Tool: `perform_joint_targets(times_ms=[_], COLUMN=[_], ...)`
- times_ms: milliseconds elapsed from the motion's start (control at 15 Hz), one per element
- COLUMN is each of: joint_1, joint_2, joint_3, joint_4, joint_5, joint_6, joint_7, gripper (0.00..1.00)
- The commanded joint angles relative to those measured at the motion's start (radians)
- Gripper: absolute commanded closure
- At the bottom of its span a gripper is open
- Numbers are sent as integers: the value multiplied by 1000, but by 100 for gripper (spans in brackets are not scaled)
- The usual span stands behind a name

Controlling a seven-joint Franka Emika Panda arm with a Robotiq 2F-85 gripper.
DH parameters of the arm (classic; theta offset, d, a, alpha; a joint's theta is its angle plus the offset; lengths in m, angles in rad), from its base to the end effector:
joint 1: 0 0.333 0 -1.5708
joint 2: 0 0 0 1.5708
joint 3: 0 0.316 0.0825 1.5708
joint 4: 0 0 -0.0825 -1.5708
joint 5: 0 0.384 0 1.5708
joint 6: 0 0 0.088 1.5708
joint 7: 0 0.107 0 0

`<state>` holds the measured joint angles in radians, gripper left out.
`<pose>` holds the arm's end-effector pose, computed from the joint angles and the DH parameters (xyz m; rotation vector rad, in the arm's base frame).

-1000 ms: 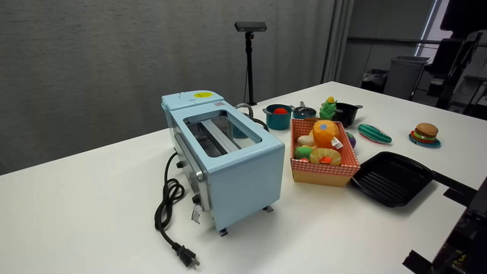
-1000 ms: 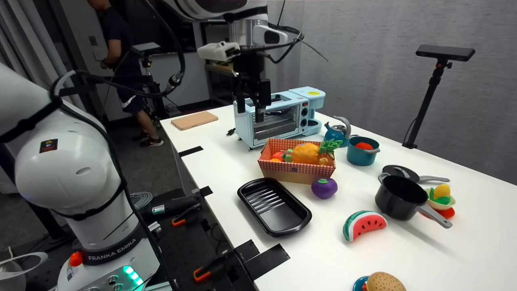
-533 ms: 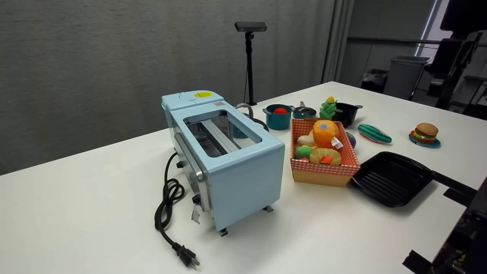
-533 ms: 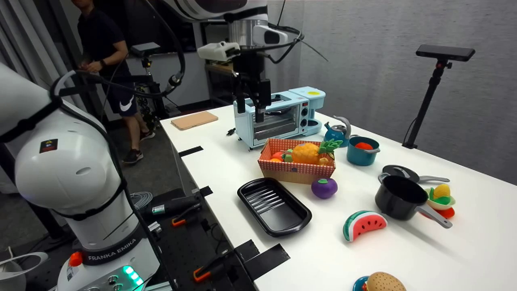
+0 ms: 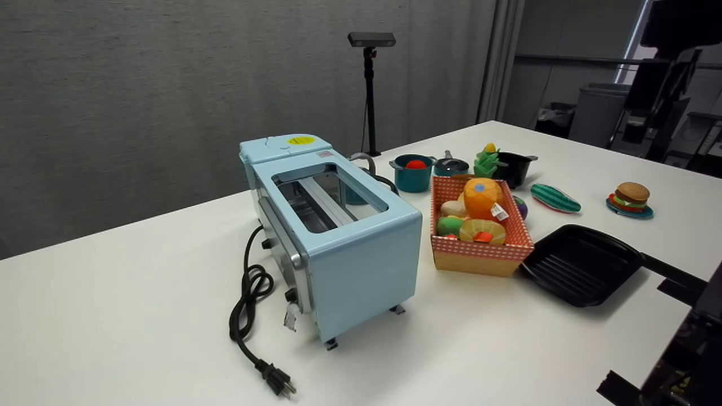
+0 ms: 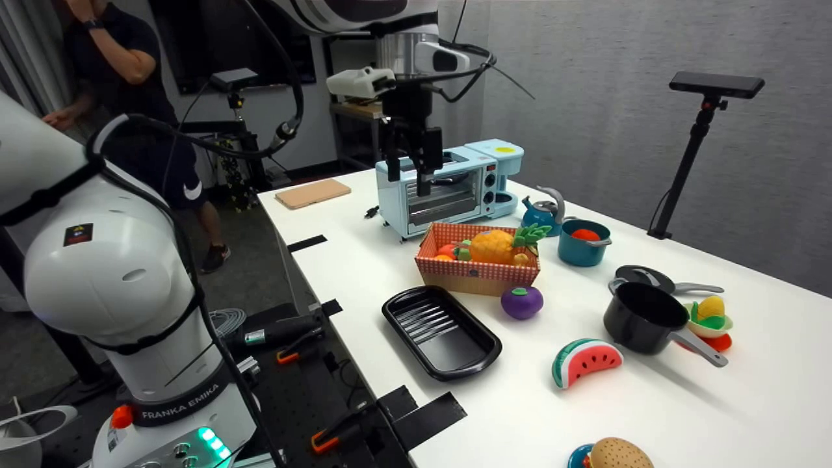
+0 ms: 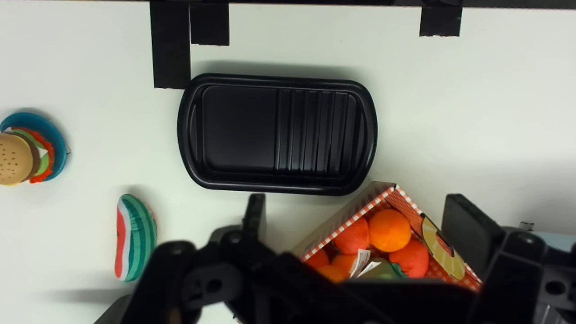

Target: Remove the pineapple plush toy from the box

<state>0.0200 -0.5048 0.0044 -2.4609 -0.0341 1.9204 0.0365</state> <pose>0.3903 0.0072 0.4716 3.1061 -0.0007 -0.0539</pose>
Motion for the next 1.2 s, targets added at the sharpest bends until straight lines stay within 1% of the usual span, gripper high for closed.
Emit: perform_joint_targets(times_ms=[0, 400, 800, 1133], joint_1=[-11, -14, -31, -48], joint_2=[96, 266, 418, 519], joint_3=[6, -1, -34, -60], joint_4=[88, 250, 395, 504], joint_5=[-3, -13, 8, 16], joint_6=[15, 57, 85, 78], joint_7=[4, -8, -33, -43], gripper=[0, 0, 0, 0])
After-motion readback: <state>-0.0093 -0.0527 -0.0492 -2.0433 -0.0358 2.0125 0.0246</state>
